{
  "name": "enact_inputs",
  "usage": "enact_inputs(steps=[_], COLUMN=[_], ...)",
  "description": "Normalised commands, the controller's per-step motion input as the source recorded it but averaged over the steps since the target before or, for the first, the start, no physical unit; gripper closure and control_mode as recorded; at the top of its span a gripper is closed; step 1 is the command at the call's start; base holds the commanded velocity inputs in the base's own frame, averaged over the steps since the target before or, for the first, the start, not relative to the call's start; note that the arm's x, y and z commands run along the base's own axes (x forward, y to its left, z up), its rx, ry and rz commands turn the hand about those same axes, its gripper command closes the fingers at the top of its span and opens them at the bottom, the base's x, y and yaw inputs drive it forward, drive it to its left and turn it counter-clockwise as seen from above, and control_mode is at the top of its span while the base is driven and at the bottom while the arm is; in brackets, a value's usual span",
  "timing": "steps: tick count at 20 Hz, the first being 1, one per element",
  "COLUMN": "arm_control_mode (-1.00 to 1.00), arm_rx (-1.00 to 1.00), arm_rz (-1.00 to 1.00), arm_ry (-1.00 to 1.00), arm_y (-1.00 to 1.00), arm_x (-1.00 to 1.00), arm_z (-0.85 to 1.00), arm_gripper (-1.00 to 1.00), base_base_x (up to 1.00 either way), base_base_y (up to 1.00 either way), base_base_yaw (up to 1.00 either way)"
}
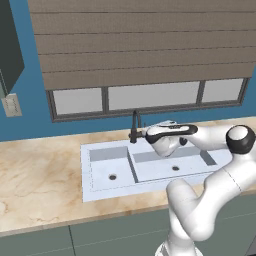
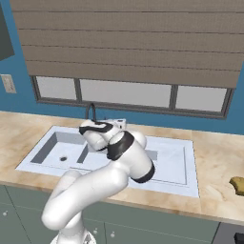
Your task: Soak the sponge with water for a few seconds and then drop it inside the sink.
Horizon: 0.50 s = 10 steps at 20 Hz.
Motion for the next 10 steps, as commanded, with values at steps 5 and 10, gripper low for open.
enact_inputs(steps=[5, 10], arm_control_mode=[-1.00, -1.00], arm_rx=[0.01, 0.03], arm_rz=[0.04, 0.09], arm_ry=[-0.06, -0.04], arm_y=[0.00, 0.00], arm_x=[0.17, 0.10], arm_z=[-0.08, -0.18], arm_gripper=[-1.00, -1.00], base_base_x=[0.00, 0.00], base_base_y=[0.00, 0.00], base_base_yaw=[0.00, 0.00])
